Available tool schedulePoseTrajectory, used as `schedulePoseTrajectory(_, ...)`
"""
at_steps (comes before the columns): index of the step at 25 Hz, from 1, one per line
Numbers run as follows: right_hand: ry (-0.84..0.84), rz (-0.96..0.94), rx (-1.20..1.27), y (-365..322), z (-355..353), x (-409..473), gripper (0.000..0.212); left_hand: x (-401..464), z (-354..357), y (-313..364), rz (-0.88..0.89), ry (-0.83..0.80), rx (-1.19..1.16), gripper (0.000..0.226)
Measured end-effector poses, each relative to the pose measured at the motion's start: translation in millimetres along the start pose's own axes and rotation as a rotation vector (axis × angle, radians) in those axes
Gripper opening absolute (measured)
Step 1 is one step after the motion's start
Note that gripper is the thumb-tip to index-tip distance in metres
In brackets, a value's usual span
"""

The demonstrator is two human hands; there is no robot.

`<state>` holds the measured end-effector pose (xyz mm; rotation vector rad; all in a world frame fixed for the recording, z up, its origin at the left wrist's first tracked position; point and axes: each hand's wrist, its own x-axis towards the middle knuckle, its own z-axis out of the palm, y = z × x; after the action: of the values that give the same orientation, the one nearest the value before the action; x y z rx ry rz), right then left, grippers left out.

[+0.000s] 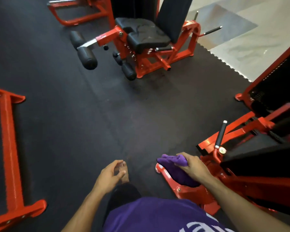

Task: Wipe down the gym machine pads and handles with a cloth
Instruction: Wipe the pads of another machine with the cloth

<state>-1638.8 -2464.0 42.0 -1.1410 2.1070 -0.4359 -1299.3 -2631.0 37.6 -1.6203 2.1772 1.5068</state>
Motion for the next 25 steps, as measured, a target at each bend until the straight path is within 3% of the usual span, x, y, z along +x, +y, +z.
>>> schedulePoseTrajectory(4, 0.052, 0.045, 0.012, -40, -20, 37, 0.004, 94, -59, 22, 0.081, -0.067, 0.021, 0.045)
schedulePoseTrajectory(10, 0.347, 0.258, 0.166, -69, -75, 58, 0.022, 241, -109, 111, 0.325, -0.353, 0.331, 0.05)
schedulePoseTrajectory(14, 0.542, 0.459, 0.284, -66, -76, 62, 0.022, 310, -78, 207, 0.565, -0.476, 0.422, 0.049)
schedulePoseTrajectory(22, 0.92, 0.86, 0.581, -19, -101, 121, 0.028, 415, 12, 369, 0.926, -0.934, 0.748, 0.047)
schedulePoseTrajectory(25, 1.024, 0.926, 0.617, -5, -132, 144, 0.037, 466, 26, 441, 1.006, -0.938, 0.848, 0.046)
